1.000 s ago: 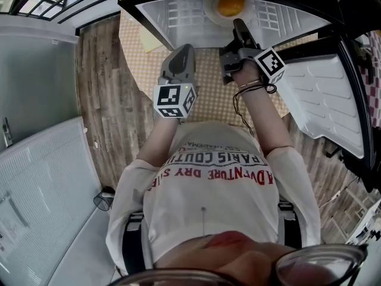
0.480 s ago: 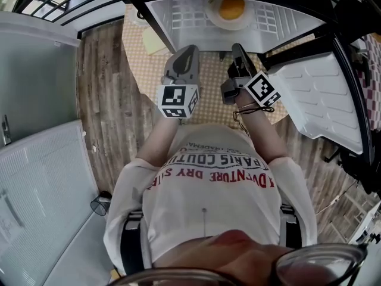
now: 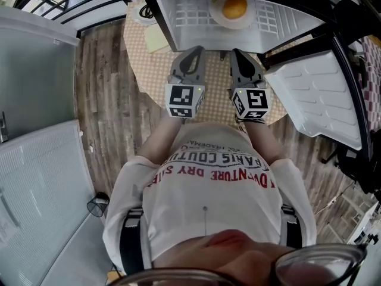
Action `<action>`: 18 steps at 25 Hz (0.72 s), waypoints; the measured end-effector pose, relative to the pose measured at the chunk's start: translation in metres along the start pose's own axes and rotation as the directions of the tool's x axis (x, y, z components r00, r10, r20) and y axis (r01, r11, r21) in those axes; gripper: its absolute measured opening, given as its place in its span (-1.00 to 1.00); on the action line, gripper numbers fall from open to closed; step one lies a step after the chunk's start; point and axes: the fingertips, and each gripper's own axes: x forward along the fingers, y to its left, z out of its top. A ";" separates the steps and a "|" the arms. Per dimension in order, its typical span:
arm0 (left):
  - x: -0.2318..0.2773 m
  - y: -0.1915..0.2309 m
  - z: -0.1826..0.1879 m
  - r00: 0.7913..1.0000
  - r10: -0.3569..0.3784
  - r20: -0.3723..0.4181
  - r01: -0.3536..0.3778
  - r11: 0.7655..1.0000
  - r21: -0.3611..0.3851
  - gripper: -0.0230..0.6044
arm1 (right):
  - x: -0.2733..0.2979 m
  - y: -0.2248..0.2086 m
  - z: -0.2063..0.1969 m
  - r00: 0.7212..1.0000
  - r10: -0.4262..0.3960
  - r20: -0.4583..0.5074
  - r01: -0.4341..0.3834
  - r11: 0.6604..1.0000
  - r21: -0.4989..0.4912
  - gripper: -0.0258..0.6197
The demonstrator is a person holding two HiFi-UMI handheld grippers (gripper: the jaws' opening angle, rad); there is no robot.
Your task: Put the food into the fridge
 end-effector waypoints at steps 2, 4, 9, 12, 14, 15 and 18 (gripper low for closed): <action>-0.002 -0.001 0.000 1.000 -0.003 0.000 0.003 1.000 0.002 -0.84 | 0.000 0.005 -0.001 1.000 0.007 -0.004 -0.007 1.000 0.015 -0.84; -0.004 -0.002 -0.002 1.000 -0.005 -0.003 0.005 1.000 0.010 -0.84 | -0.001 0.009 -0.001 1.000 0.015 -0.008 -0.014 1.000 0.023 -0.84; -0.007 -0.004 -0.008 1.000 -0.008 -0.013 0.008 1.000 0.022 -0.84 | -0.002 0.019 0.002 0.999 0.038 -0.010 -0.038 0.999 0.021 -0.84; -0.009 -0.007 -0.006 1.000 -0.017 -0.006 0.017 0.999 0.034 -0.84 | -0.004 0.022 0.004 0.999 0.042 -0.009 -0.042 0.999 0.028 -0.84; -0.009 -0.009 -0.004 1.000 -0.024 -0.006 0.024 0.999 0.042 -0.84 | -0.005 0.022 0.004 0.999 0.039 -0.008 -0.039 0.999 0.029 -0.84; -0.009 -0.010 -0.003 1.000 -0.027 -0.003 0.027 0.999 0.044 -0.84 | -0.005 0.022 0.004 0.999 0.038 -0.008 -0.038 0.999 0.026 -0.84; -0.010 -0.011 -0.005 1.000 -0.031 -0.005 0.031 0.998 0.047 -0.84 | -0.006 0.021 0.004 0.999 0.036 -0.007 -0.036 0.999 0.031 -0.84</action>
